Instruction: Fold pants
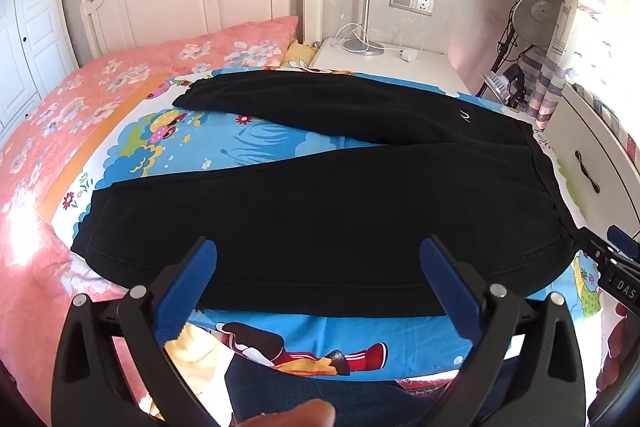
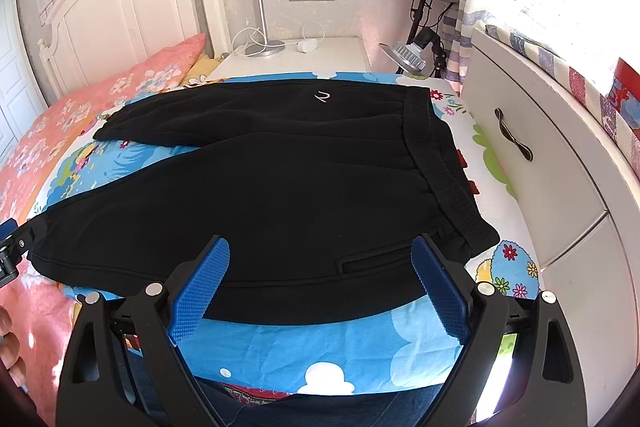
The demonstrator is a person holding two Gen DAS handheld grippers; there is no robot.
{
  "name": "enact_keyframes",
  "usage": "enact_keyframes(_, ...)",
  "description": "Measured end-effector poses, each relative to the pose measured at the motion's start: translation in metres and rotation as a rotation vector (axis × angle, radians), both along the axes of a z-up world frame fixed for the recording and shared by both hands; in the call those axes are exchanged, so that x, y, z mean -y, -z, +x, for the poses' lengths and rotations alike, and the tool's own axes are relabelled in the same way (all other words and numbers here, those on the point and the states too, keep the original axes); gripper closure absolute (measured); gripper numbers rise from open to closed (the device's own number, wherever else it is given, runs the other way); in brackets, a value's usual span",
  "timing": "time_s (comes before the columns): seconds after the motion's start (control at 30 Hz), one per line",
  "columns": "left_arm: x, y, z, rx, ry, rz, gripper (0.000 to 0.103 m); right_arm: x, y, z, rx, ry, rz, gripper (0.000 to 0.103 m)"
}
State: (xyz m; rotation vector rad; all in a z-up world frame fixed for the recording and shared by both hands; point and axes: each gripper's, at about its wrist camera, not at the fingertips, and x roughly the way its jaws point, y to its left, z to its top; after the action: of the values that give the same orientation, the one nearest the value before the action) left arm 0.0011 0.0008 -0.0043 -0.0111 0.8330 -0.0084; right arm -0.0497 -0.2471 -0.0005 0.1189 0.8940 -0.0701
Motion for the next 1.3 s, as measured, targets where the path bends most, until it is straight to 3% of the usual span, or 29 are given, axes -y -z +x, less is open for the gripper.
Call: enact_keyframes(1.3,0.0045,0.0002,0.0027,-0.006,0.009,-0.011,0.001,0.0024,-0.0033,0.0001,0.005,0.006,-0.012,0.014)
